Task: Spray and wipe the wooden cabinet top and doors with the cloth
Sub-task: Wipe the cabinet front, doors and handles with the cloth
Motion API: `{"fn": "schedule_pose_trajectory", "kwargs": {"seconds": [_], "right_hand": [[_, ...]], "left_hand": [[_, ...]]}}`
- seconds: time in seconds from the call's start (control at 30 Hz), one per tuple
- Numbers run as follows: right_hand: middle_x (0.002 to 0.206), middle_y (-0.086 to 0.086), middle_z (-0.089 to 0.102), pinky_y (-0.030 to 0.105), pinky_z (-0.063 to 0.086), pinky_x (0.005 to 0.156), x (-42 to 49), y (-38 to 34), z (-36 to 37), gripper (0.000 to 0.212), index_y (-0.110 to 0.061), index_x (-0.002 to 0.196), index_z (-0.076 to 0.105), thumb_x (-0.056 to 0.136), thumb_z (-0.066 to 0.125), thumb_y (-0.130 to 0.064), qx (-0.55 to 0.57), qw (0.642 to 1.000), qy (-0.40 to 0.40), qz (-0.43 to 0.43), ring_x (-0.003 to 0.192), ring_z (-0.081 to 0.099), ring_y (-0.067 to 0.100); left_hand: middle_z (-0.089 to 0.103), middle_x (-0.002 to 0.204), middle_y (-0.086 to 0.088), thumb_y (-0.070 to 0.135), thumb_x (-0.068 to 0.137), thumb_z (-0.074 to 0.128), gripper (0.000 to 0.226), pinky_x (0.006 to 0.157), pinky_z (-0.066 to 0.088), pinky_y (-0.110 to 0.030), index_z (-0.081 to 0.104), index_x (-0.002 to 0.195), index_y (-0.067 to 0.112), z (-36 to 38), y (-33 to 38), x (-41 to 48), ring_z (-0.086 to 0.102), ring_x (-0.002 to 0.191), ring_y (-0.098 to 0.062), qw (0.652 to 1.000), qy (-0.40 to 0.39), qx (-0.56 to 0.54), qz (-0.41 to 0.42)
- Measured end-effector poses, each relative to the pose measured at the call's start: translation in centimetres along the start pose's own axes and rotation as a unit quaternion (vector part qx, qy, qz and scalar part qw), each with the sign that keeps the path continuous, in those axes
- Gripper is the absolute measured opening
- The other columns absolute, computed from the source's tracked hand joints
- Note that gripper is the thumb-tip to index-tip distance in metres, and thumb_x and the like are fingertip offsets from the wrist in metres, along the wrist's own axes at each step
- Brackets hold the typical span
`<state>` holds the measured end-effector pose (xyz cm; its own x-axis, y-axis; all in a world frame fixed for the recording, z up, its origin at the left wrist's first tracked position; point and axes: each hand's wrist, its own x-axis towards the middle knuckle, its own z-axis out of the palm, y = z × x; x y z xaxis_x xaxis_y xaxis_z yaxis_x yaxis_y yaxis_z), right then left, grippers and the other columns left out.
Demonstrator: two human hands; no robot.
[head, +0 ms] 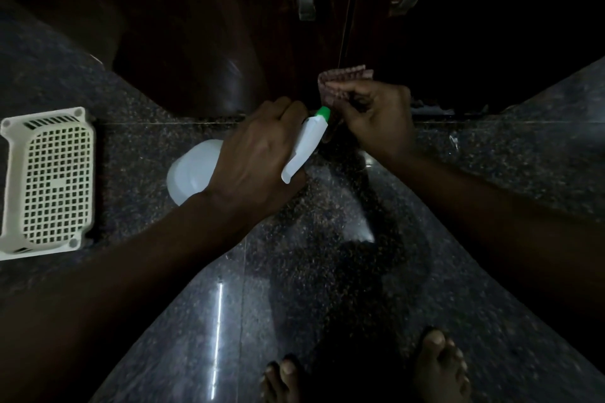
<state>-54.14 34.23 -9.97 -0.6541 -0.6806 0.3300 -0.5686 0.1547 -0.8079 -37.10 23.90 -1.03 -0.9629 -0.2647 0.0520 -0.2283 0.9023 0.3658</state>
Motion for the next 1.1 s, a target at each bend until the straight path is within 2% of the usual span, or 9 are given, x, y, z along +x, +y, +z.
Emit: {"fn": "schedule_pose_trajectory", "kwargs": {"seconds": [0.1,0.27,0.4,0.47,0.67,0.73,0.83,1.0,1.1], "right_hand": [[0.113,0.000,0.075,0.023,0.055,0.096,-0.9,2.6,0.3,0.025,-0.012,0.113,0.078,0.089,0.072,-0.013,-0.090,0.993,-0.071,0.019,0.103,0.068,0.004],[0.114,0.001,0.076,0.040,0.060,0.088,-2.1,5.3,-0.6,0.028,-0.019,0.116,0.077,0.090,0.065,-0.018,-0.160,0.978,-0.108,0.085,0.103,0.072,0.018],[0.102,0.003,0.079,0.021,0.053,0.081,-3.0,5.4,-3.1,0.025,-0.018,0.107,0.080,0.085,0.067,-0.019,-0.171,0.975,-0.041,0.133,0.091,0.074,0.018],[0.100,0.003,0.079,0.023,0.053,0.079,-2.9,5.3,-3.9,0.022,-0.017,0.107,0.079,0.087,0.070,-0.020,-0.170,0.976,-0.040,0.129,0.087,0.074,0.018],[0.115,0.001,0.074,0.001,0.040,0.095,-1.2,2.8,-1.2,0.027,-0.008,0.115,0.076,0.090,0.067,-0.006,-0.103,0.990,-0.093,0.023,0.106,0.063,0.002],[0.114,0.005,0.075,0.005,0.043,0.095,-1.0,2.8,-0.3,0.028,-0.007,0.116,0.076,0.090,0.066,-0.007,-0.096,0.989,-0.107,0.013,0.106,0.065,0.006],[0.112,0.006,0.076,0.022,0.053,0.093,-1.1,3.9,-1.0,0.028,-0.011,0.116,0.077,0.090,0.066,-0.013,-0.110,0.986,-0.122,0.027,0.103,0.071,0.016],[0.113,0.000,0.077,0.030,0.056,0.093,-2.8,7.3,-5.2,0.029,-0.019,0.112,0.079,0.087,0.063,-0.020,-0.165,0.979,-0.079,0.091,0.106,0.071,0.015],[0.115,-0.003,0.076,0.033,0.056,0.096,-3.6,7.8,-6.6,0.035,-0.021,0.113,0.078,0.086,0.056,-0.027,-0.166,0.978,-0.062,0.109,0.110,0.070,0.013]], "left_hand": [[0.053,0.089,-0.012,0.014,0.062,0.054,0.035,0.060,0.010,-0.026,0.053,0.095,0.003,0.1,0.1,0.1,0.041,0.075,-0.019,1.000,0.007,-0.004,-0.001],[0.050,0.085,-0.008,0.012,0.061,0.052,0.033,0.060,0.009,-0.025,0.052,0.093,0.004,0.2,0.4,0.4,0.035,0.073,-0.015,1.000,0.017,-0.016,0.004],[0.041,0.086,0.002,0.022,0.065,0.043,0.033,0.062,0.016,-0.025,0.050,0.093,0.008,0.5,0.5,0.5,0.034,0.074,-0.013,0.999,0.020,-0.022,0.019],[0.040,0.087,0.004,0.022,0.065,0.041,0.032,0.062,0.019,-0.026,0.050,0.093,0.008,0.6,0.5,0.5,0.034,0.074,-0.013,0.999,0.017,-0.026,0.021],[0.042,0.084,-0.002,0.009,0.063,0.053,0.028,0.060,0.011,-0.027,0.051,0.090,0.003,0.8,0.8,0.6,0.035,0.071,-0.016,0.999,0.011,-0.026,0.025],[0.040,0.086,0.000,0.011,0.063,0.052,0.029,0.060,0.012,-0.027,0.051,0.090,0.003,0.8,1.0,0.8,0.035,0.073,-0.015,0.999,0.012,-0.022,0.023],[0.043,0.086,-0.002,0.012,0.062,0.052,0.031,0.061,0.015,-0.027,0.051,0.091,0.003,0.9,1.7,1.1,0.035,0.074,-0.015,0.999,0.014,-0.024,0.020],[0.050,0.084,-0.007,0.011,0.064,0.048,0.029,0.060,0.015,-0.026,0.052,0.091,0.003,1.6,3.1,2.0,0.040,0.070,-0.018,0.999,0.008,-0.035,0.036],[0.054,0.087,-0.010,0.016,0.066,0.039,0.034,0.061,0.024,-0.029,0.053,0.094,0.003,2.3,3.4,2.6,0.048,0.073,-0.024,0.998,-0.015,-0.026,0.051]]}}
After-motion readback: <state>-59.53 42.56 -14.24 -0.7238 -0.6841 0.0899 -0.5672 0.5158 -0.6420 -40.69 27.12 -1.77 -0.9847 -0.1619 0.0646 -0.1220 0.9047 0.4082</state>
